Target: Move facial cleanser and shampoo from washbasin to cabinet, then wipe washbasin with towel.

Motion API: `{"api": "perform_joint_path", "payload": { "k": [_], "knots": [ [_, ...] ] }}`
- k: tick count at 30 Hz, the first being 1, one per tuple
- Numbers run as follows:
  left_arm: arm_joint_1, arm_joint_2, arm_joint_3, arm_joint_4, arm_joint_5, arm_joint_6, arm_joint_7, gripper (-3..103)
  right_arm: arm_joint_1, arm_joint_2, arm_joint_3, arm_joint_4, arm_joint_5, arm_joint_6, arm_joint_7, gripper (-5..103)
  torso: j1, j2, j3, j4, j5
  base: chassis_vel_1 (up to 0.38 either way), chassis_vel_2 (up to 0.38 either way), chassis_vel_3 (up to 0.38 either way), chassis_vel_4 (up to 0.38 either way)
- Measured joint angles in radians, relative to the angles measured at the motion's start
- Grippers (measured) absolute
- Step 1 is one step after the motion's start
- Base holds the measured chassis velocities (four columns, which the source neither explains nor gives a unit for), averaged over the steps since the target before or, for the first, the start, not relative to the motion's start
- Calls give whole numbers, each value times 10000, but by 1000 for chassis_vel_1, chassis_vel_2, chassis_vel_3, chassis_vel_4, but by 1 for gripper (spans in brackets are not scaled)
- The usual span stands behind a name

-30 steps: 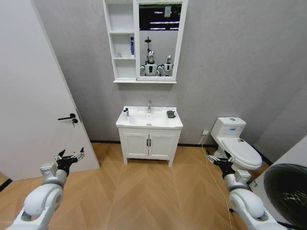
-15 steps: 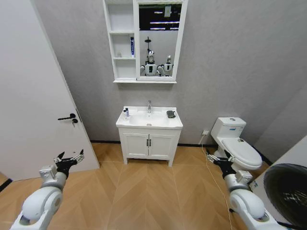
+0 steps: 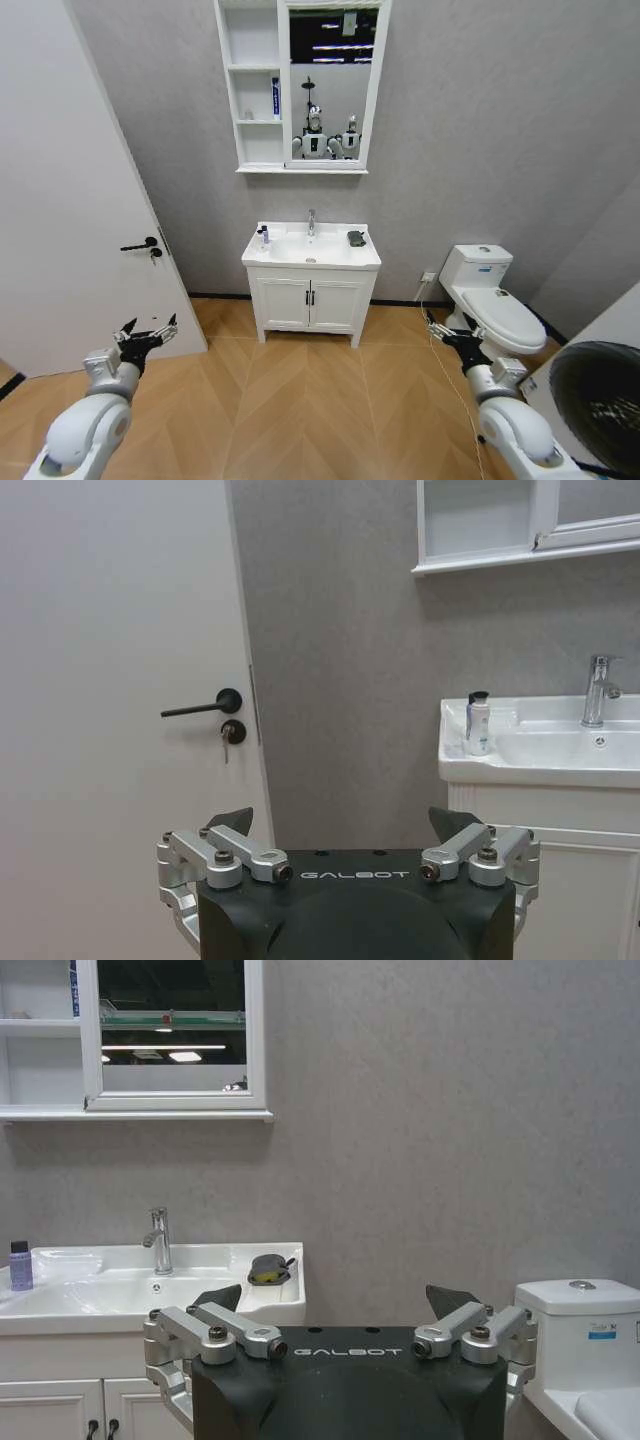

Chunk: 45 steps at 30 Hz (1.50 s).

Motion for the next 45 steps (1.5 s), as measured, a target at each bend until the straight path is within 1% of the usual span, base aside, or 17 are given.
{"api": "perform_joint_path", "payload": {
  "k": [7,12,20,23,24,26,30,31,32,36,37,38,39,41,42,44,45],
  "knots": [
    [-12,-81,-29,8,66,-45,58,99,-33,-79,-17,-72,118,125,-105,100,-1,0,0,-1,1,0,0,0,0],
    [8,-82,19,-30,592,-133,280,99,12,-124,23,-167,343,359,-338,100,-2,1,0,0,1,-22,22,19,-24],
    [64,38,-40,-107,488,-135,295,99,-92,5,6,-5,407,488,-423,100,-2,1,1,-2,-2,-131,131,133,-137],
    [81,37,-42,-113,456,-135,285,99,-114,14,5,50,414,507,-423,100,2,0,2,2,6,-215,210,251,-205],
    [84,29,-30,-110,455,-135,285,99,-116,26,6,73,402,520,-423,100,2,0,1,-1,-9,-240,214,243,-215],
    [95,19,-11,-106,456,-135,284,99,-131,61,6,125,389,530,-418,100,0,2,0,-3,5,-249,237,250,-244],
    [85,5,10,-74,456,-134,285,99,-195,79,4,179,388,576,-421,100,1,0,1,1,-2,-259,278,258,-271],
    [66,-5,16,-57,458,-135,286,99,-230,82,-10,199,387,596,-434,100,1,0,1,1,9,-288,288,323,-290],
    [50,-30,58,-26,459,-136,291,99,-282,82,-33,236,366,633,-470,100,-1,1,0,1,-4,-312,317,328,-336],
    [39,-35,107,-17,470,-139,296,99,-289,83,-43,284,362,643,-483,100,0,1,1,-7,-8,-340,334,342,-339],
    [30,-36,150,-11,483,-139,298,99,-288,82,-54,331,379,642,-470,100,3,-1,2,-1,11,-360,372,387,-364],
    [22,-36,163,-7,484,-139,298,99,-295,82,-58,344,386,643,-460,100,3,0,1,-2,9,-360,392,387,-364],
    [4,-36,202,12,486,-139,301,99,-327,82,-61,417,400,641,-427,100,0,2,-1,-1,-7,-375,392,385,-385],
    [-19,-35,228,31,488,-139,304,99,-353,83,-69,448,398,634,-417,100,3,0,2,-1,-7,-372,373,346,-373],
    [-24,-30,232,40,489,-139,300,99,-359,89,-82,450,391,629,-426,100,6,-1,3,2,9,-372,364,346,-373],
    [-34,-14,243,54,488,-139,306,99,-365,111,-113,454,351,639,-479,100,3,0,1,-2,6,-352,355,400,-382],
    [-38,0,251,71,458,-132,304,99,-360,138,-148,496,310,653,-520,100,2,1,0,-5,-15,-359,361,362,-386]
  ]
}}
